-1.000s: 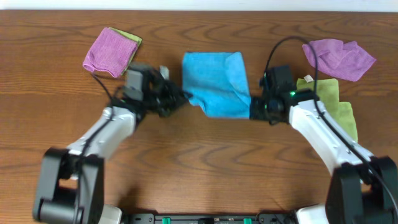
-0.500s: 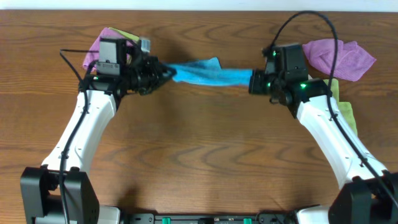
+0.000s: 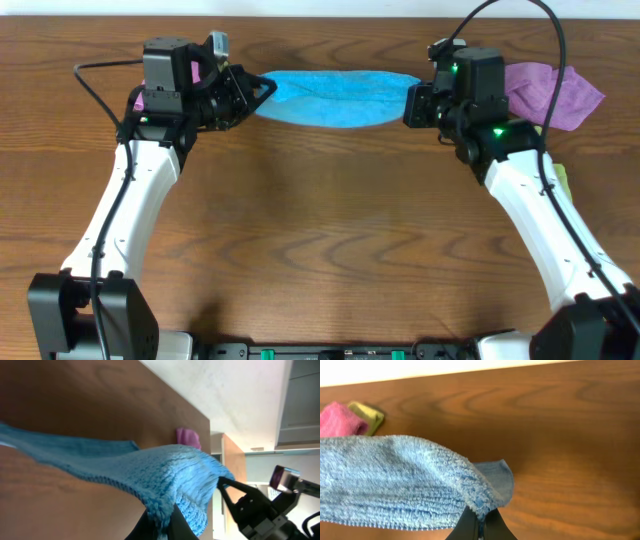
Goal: Fold the cloth
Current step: 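Lower the held blue cloth and fold its edge over with both grippers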
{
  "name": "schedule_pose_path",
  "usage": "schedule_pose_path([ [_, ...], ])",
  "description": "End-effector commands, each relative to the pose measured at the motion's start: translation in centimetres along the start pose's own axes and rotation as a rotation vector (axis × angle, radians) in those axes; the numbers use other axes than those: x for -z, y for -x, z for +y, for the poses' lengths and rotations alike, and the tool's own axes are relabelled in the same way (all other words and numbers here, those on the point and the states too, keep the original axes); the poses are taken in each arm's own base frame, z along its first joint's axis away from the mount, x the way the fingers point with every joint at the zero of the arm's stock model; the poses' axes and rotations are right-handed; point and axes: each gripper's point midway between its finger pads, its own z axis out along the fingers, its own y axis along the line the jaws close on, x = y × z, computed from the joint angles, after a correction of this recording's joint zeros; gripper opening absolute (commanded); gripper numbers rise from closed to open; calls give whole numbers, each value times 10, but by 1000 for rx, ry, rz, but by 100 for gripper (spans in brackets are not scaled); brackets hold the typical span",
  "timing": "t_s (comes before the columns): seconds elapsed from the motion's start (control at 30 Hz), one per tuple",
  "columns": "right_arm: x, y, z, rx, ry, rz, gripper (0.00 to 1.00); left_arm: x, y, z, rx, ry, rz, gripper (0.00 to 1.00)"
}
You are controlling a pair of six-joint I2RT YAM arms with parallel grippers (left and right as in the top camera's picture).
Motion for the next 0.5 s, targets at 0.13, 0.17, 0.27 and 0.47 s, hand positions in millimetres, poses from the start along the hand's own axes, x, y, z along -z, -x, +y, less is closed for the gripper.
schedule_pose_path([
  [0.13,22,-35,-10,4,-48,163,1,13,-43,27,27,100,172,6],
  [0.17,24,-48,-13,-4,-61,215,1,16,-52,33,41,123,206,6],
  [0.27,32,-76,-19,-22,-90,334,2,26,-78,52,90,221,293,6],
  [0.47,42,-154,-35,-57,-145,580,1,32,-133,80,133,377,446,6],
])
